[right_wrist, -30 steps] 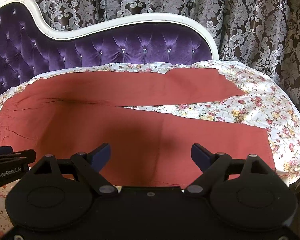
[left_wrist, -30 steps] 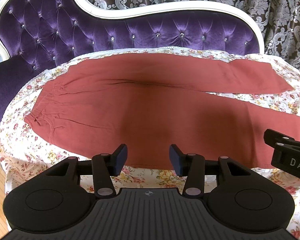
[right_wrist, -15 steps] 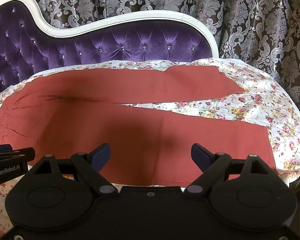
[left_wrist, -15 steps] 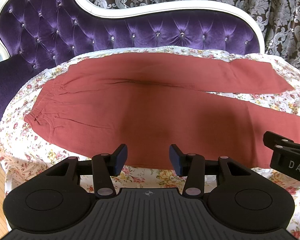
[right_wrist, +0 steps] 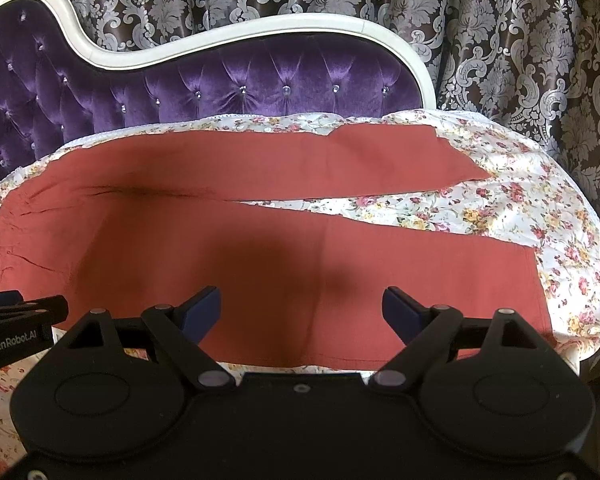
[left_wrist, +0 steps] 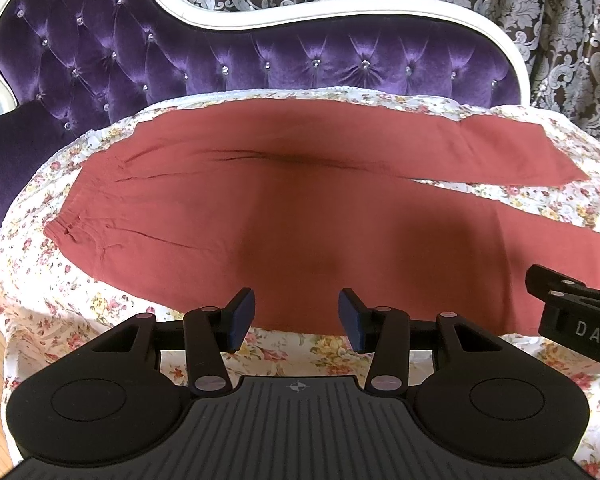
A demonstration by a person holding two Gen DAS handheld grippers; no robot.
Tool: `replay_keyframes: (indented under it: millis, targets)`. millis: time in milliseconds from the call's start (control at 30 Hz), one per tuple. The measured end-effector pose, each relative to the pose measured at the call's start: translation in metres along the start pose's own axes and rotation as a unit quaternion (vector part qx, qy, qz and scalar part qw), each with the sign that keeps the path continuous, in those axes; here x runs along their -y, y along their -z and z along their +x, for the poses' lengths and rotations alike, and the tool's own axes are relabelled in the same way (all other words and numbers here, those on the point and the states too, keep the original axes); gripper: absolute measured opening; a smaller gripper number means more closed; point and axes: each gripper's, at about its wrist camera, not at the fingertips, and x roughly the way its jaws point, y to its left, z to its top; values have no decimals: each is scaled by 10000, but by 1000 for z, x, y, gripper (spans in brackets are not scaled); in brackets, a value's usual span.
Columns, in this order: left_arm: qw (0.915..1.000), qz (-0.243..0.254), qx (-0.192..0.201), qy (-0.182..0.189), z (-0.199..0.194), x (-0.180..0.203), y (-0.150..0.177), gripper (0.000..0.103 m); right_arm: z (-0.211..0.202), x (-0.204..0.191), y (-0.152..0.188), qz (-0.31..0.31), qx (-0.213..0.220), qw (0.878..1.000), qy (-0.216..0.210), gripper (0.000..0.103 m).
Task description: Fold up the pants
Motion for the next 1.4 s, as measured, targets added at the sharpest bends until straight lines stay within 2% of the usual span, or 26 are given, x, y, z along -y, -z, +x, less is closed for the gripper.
replay_keyframes:
  millis: [300, 400, 467, 600, 700, 833, 933, 1000, 1133, 1400]
  targets:
    - [10000, -2, 2, 52, 2, 0, -3, 45, 2, 0, -3, 1, 12, 10000, -39, 88]
    - [10000, 32, 7, 86, 5, 1, -7, 45, 7, 2, -6, 13, 24, 10000, 0, 82]
    - [9999, 18, 32, 116, 7, 1, -12, 45, 11, 6, -11, 31, 27, 10000, -5, 78]
    - [9998, 55, 148, 95, 15, 2, -28, 45, 22, 22, -26, 109, 303, 9993, -199, 78]
    - [9995, 141, 286, -18, 23, 5, -43, 45, 38, 33, -47, -59, 357, 9992, -153, 78]
    - [9991, 255, 346, -58, 41, 9, -63, 45, 71, 48, -80, -314, 320, 9988, -179, 78]
    - [9991, 317, 289, -19, 61, 11, -79, 45, 102, 55, -103, -554, 386, 9974, -261, 78]
    - [9992, 325, 220, 23, 75, 12, -89, 45, 128, 57, -120, -690, 281, 9969, -238, 78]
    - [9993, 365, 46, 27, 108, 13, -106, 45, 173, 61, -150, -858, 217, 9951, -435, 74]
    - [9988, 313, -373, 28, 170, 8, -130, 45, 254, 58, -192, -1453, 128, 9846, -963, 73]
